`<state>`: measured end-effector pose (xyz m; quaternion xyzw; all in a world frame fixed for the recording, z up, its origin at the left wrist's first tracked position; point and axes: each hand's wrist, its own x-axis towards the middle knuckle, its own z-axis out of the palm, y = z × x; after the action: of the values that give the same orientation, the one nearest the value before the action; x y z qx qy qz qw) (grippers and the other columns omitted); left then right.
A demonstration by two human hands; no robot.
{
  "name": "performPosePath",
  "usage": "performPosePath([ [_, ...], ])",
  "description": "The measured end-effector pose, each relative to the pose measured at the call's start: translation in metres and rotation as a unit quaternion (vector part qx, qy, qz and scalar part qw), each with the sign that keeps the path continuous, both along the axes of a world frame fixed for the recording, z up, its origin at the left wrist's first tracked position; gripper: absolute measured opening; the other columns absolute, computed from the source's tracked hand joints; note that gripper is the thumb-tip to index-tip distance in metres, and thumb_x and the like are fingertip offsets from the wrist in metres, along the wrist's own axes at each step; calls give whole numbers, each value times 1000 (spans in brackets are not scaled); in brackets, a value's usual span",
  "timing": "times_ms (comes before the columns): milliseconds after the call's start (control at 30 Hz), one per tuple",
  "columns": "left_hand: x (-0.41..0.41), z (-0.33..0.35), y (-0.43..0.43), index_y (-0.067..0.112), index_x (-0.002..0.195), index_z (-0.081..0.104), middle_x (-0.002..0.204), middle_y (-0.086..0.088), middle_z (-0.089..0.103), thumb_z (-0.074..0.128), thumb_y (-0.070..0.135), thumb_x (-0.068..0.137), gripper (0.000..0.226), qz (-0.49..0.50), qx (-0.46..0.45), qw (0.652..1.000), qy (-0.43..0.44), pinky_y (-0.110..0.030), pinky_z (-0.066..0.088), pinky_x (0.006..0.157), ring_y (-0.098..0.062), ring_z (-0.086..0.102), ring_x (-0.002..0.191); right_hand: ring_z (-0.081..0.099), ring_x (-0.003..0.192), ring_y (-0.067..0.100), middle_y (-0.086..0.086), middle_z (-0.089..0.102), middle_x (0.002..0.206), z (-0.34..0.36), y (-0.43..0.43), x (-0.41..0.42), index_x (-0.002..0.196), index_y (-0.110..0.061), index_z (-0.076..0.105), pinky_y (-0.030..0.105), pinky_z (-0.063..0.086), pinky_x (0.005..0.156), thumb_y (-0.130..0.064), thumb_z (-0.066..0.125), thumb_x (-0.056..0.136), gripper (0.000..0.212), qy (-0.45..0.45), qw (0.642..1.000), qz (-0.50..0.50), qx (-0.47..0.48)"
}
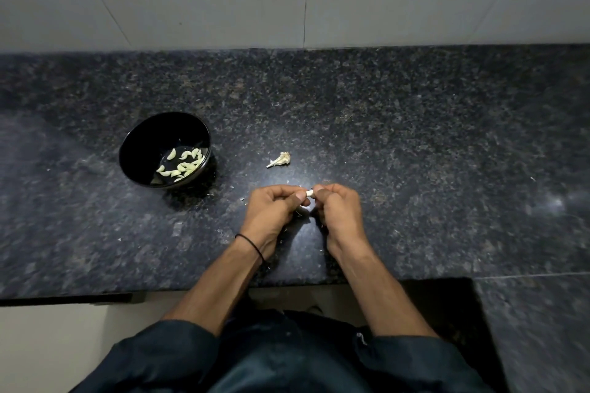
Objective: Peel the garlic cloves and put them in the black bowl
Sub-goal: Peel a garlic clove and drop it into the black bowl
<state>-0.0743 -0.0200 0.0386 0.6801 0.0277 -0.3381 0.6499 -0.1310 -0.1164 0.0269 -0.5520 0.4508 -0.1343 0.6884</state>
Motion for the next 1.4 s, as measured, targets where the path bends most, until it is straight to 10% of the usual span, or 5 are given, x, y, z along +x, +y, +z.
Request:
performPosePath([
  [100, -5, -2, -3, 2, 91, 73, 72, -8, 71, 65, 2, 92, 8, 10, 0, 1000, 7, -16, 40, 49, -8, 52, 50, 36, 43, 7, 2, 45, 57, 4, 0, 2, 66, -13, 56, 20, 28, 40, -4, 59, 93, 28, -9, 997, -38, 66],
  [567, 6, -5, 6, 9, 82, 73, 70, -7, 73, 69, 12, 92, 11, -8, 66, 990, -122, -32, 56, 63, -21, 69, 67, 57, 64, -1, -4, 71, 81, 3, -8, -16, 93, -15, 70, 16, 44, 61, -20, 61, 99, 12, -6, 977, 135, -166],
  [1067, 5, 2, 11, -1, 89, 65, 66, -5, 59, 60, 6, 98, 13, -50, 8, 996, -72, -13, 39, 43, -2, 50, 46, 51, 56, 11, 16, 60, 81, 4, -3, -13, 102, 3, 65, 27, 41, 48, -14, 66, 96, 18, -60, 992, 111, 1],
  [1400, 2, 1, 4, 10, 73, 56, 61, -2, 49, 59, 4, 96, 23, -39, 42, 996, -68, -23, 35, 50, -10, 41, 54, 55, 63, 5, -3, 64, 69, 2, 7, -10, 82, -9, 67, 19, 45, 61, -11, 69, 92, 11, -56, 994, 63, -63],
])
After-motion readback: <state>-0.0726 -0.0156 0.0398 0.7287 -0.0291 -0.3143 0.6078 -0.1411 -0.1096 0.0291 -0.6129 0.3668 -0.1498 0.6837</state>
